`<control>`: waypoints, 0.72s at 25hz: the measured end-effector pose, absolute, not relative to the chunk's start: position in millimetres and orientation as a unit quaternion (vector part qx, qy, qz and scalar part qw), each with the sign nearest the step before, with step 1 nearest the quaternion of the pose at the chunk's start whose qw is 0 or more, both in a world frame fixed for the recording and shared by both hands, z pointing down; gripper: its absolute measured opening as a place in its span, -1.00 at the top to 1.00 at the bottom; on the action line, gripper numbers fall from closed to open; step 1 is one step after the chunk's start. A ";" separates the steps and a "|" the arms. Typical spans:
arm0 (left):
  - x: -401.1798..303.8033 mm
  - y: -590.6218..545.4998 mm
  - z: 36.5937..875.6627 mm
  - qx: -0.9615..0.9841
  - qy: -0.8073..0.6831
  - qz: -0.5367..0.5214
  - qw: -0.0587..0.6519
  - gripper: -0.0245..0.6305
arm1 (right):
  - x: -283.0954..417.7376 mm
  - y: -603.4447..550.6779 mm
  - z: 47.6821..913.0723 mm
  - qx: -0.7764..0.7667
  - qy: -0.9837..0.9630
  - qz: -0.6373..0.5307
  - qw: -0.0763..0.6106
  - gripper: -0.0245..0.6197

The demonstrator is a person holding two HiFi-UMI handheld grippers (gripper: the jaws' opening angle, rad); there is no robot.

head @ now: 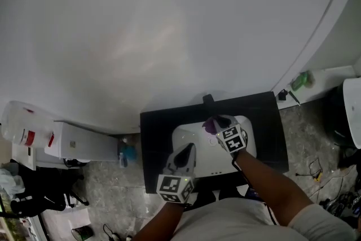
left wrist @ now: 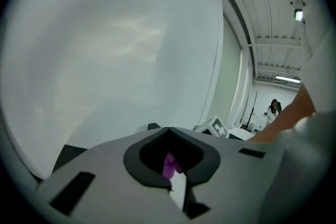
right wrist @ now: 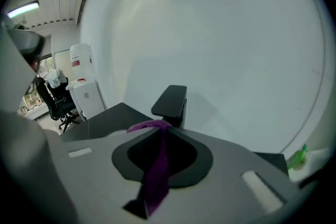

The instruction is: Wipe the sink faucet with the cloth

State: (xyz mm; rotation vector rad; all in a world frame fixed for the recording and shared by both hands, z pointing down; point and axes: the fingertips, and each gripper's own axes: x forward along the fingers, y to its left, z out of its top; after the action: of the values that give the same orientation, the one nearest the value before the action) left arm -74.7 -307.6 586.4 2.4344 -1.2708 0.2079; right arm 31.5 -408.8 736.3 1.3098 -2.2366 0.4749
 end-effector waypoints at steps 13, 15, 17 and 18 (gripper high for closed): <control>-71.6 -309.2 573.2 0.874 -0.443 0.065 0.187 0.91 | 42.3 -343.7 742.9 0.472 -0.815 0.209 0.265 0.82; -66.8 -311.7 563.2 0.879 -0.436 0.060 0.184 0.91 | 45.9 -338.1 717.1 0.476 -0.821 0.201 0.245 0.82; -61.5 -313.7 550.9 0.882 -0.429 0.055 0.185 0.91 | 48.4 -334.7 677.6 0.481 -0.831 0.173 0.221 0.82; -59.5 -315.2 543.7 0.884 -0.427 0.052 0.184 0.91 | 49.0 -333.3 655.2 0.483 -0.836 0.157 0.209 0.82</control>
State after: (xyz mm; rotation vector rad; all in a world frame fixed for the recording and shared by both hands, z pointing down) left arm -59.5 -315.2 543.7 2.4919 -1.2026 0.1468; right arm 49.0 -333.3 655.2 1.3428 -2.3245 0.4359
